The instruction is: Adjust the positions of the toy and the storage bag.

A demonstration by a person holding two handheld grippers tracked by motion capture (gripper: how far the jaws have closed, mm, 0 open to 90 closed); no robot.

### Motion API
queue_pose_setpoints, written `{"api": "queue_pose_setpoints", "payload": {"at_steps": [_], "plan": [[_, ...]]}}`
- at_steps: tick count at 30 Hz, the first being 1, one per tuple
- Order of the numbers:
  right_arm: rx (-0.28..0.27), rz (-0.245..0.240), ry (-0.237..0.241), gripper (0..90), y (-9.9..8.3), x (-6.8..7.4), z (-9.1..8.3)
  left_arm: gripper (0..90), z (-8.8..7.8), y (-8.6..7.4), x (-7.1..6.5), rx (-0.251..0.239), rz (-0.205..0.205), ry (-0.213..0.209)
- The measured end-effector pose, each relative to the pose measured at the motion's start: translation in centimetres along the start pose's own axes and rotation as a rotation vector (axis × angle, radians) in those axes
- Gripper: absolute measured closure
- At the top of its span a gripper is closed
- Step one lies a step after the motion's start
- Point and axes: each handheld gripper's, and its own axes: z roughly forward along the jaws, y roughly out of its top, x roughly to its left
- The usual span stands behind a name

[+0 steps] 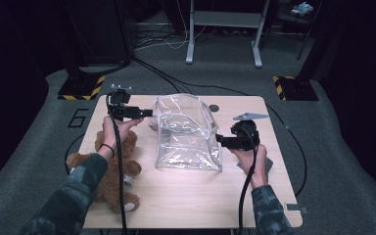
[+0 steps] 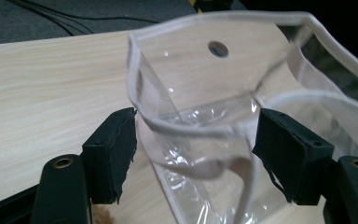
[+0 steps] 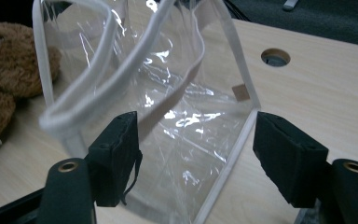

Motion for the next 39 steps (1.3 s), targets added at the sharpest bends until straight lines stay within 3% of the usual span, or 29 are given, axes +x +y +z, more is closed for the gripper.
{"api": "queue_pose_setpoints", "payload": {"at_steps": [6,10,16,17,21,23,26,31,32,36,39], "plan": [[-0.028,0.041,0.018,30.2,3.1,0.3,0.8,29.1,2.4,0.8,0.7,0.084,0.012,0.077],[-0.016,0.016,0.016,34.3,4.4,1.1,1.9,30.5,3.9,0.7,0.9,0.111,-0.024,0.1],[0.03,0.005,0.0,46.3,5.2,1.6,4.3,40.5,4.9,0.6,1.0,0.146,-0.04,0.08],[0.034,-0.003,0.004,50.9,5.2,1.7,4.6,44.5,5.0,0.6,1.0,0.146,-0.055,0.061],[0.056,-0.001,-0.009,70.2,4.9,2.0,5.3,55.0,5.3,0.4,0.9,0.184,-0.038,0.032],[0.059,0.004,-0.009,78.5,4.7,2.1,5.3,64.9,5.4,0.3,0.7,0.199,-0.014,0.037],[0.054,-0.019,-0.049,85.8,4.5,2.1,5.2,79.7,5.1,0.2,0.4,0.204,0.018,0.057],[0.046,-0.014,-0.102,88.0,4.1,1.4,4.2,83.2,4.3,0.0,0.0,0.189,0.046,0.088],[0.044,-0.02,-0.112,88.1,4.0,1.2,3.9,83.3,4.0,0.0,0.2,0.198,0.061,0.087],[0.036,-0.006,-0.135,88.1,3.6,0.5,2.8,83.4,3.3,-0.2,0.2,0.201,0.049,0.077],[0.033,-0.007,-0.145,88.1,3.1,0.0,2.0,83.3,2.7,-0.4,-0.1,0.201,0.067,0.066]]}}
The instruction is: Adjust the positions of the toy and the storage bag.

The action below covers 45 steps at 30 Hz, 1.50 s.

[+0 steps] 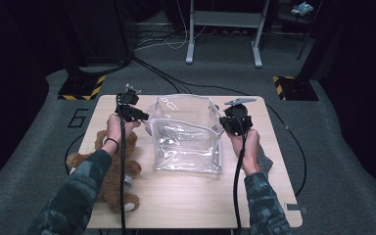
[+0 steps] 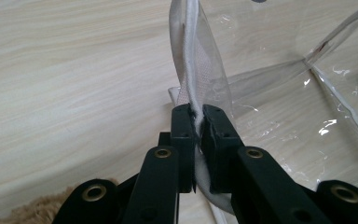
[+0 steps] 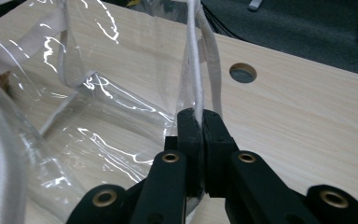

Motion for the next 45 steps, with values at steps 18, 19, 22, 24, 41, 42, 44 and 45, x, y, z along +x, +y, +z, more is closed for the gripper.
{"api": "queue_pose_setpoints", "payload": {"at_steps": [18,19,22,24,41,42,44,45], "plan": [[-0.013,0.001,0.044,87.5,-2.8,-0.5,-1.1,82.1,-1.5,-2.0,-1.1,0.072,-0.008,-0.054],[-0.009,0.003,0.046,87.3,-2.9,-0.4,-0.9,81.8,-1.3,-2.0,-1.0,0.074,-0.021,-0.057],[-0.015,0.002,0.066,82.5,-3.0,-0.3,-0.8,79.4,-0.9,-1.9,-0.8,0.075,-0.027,-0.054],[-0.022,-0.004,0.072,75.1,-2.9,-0.2,-1.0,71.5,-0.9,-1.8,-0.6,0.073,-0.02,-0.052],[-0.105,0.031,0.092,15.3,-4.9,-1.2,-5.6,14.6,-4.1,-3.4,1.8,-0.043,-0.094,0.004],[-0.097,0.029,0.09,14.6,-5.3,-1.2,-5.7,13.8,-4.3,-3.7,2.0,-0.049,-0.097,0.005],[-0.088,0.028,0.092,14.0,-6.3,-1.2,-5.7,9.8,-4.7,-4.0,2.3,-0.05,-0.093,0.009],[-0.087,0.024,0.091,12.9,-6.7,-1.2,-5.7,7.6,-4.8,-4.4,2.5,-0.053,-0.098,0.005]]}}
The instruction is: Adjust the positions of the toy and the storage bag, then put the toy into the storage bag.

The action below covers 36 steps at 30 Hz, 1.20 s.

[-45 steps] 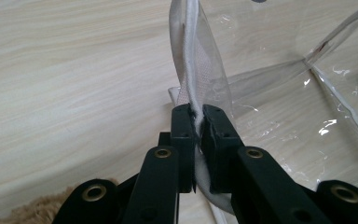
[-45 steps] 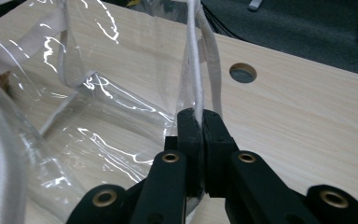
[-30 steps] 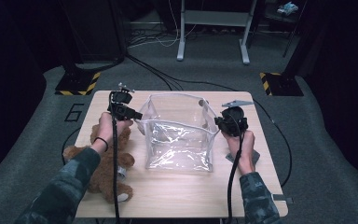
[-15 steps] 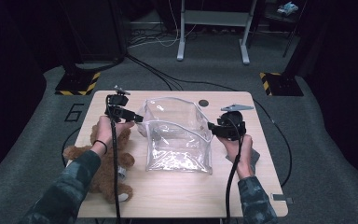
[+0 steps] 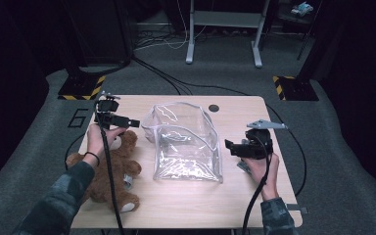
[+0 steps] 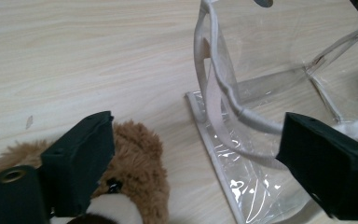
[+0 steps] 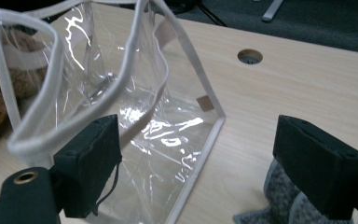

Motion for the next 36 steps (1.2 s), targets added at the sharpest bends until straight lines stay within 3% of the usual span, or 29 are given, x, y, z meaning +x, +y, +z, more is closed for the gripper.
{"api": "queue_pose_setpoints", "payload": {"at_steps": [2,4,8,16,18,24,27,33,34,36], "plan": [[0.015,0.022,-0.008,10.7,-1.3,0.2,0.2,4.1,-0.2,-0.5,0.4,-0.003,-0.007,-0.004],[0.023,0.013,-0.002,9.1,-2.5,0.1,0.3,0.1,-0.4,-0.9,0.8,0.007,0.006,0.006],[0.042,0.019,-0.005,6.9,-4.9,0.2,0.7,0.0,-0.7,-2.1,1.6,-0.021,-0.015,0.0],[0.075,0.038,0.004,3.4,-9.6,0.8,1.8,0.0,-0.9,-3.8,2.7,-0.02,-0.012,0.02],[0.081,0.045,0.002,3.2,-10.6,0.9,2.0,0.0,-0.9,-4.2,3.0,-0.055,-0.006,0.032],[0.118,0.052,-0.001,0.8,-13.0,1.4,2.8,0.0,-1.7,-4.8,3.1,-0.085,-0.009,0.048],[0.132,0.029,-0.009,0.0,-13.9,1.6,3.3,0.0,-2.0,-5.2,3.0,-0.097,0.003,0.065],[0.164,-0.008,-0.03,0.0,-15.4,2.6,4.6,0.0,-2.3,-6.4,3.0,-0.034,0.013,0.099],[0.169,-0.019,-0.023,0.0,-15.6,2.6,4.8,0.0,-2.2,-6.7,3.0,-0.056,-0.013,0.087],[0.176,-0.031,-0.03,0.0,-16.0,2.7,5.2,0.0,-2.3,-7.3,3.3,-0.059,-0.022,0.054]]}}
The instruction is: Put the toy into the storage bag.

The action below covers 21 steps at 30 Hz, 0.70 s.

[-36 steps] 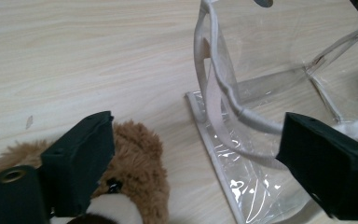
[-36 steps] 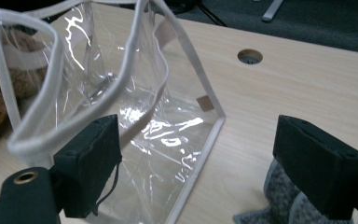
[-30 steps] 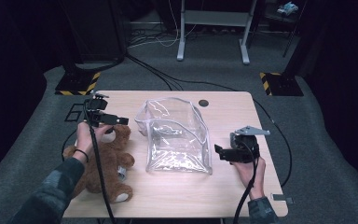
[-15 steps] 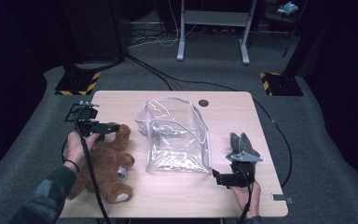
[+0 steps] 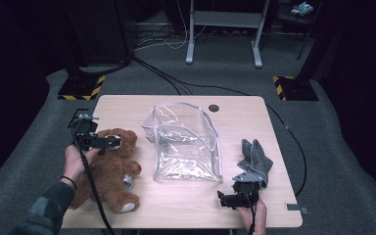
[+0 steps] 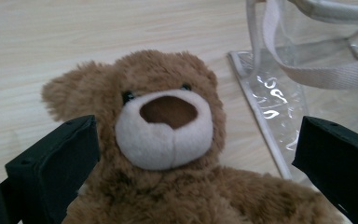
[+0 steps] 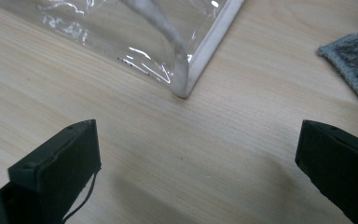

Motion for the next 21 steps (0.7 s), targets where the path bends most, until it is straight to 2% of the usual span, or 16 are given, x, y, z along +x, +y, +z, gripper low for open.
{"api": "queue_pose_setpoints", "payload": {"at_steps": [1,5,6,9,10,11,13,17,21], "plan": [[-0.005,0.002,-0.001,0.0,-0.2,0.1,0.2,0.0,0.0,-0.2,0.2,0.003,0.006,-0.003],[0.011,-0.006,-0.025,0.0,-0.2,0.4,0.6,0.0,0.5,-1.2,0.5,0.021,-0.033,0.018],[0.01,-0.019,-0.029,0.0,-0.3,0.4,0.6,0.0,0.5,-1.4,0.6,0.032,-0.024,0.022],[-0.002,-0.036,-0.023,0.0,-0.5,0.4,0.6,0.0,1.2,-2.1,0.7,0.043,-0.045,0.039],[-0.006,-0.031,-0.023,0.0,-0.5,0.5,0.7,0.0,1.3,-2.2,0.7,0.056,-0.039,0.043],[-0.011,-0.033,-0.024,0.0,-0.5,0.4,0.7,0.0,1.7,-2.3,0.7,0.05,-0.047,0.051],[-0.019,-0.037,-0.029,0.0,-0.6,0.5,0.7,0.0,2.0,-2.3,0.6,0.079,-0.029,0.057],[-0.019,-0.032,-0.023,0.0,-0.6,0.5,0.7,0.0,3.1,-2.7,0.4,0.102,-0.025,0.093],[-0.017,-0.04,-0.026,0.0,-0.6,0.5,0.7,0.0,4.3,-3.6,0.9,0.131,-0.053,0.12]]}}
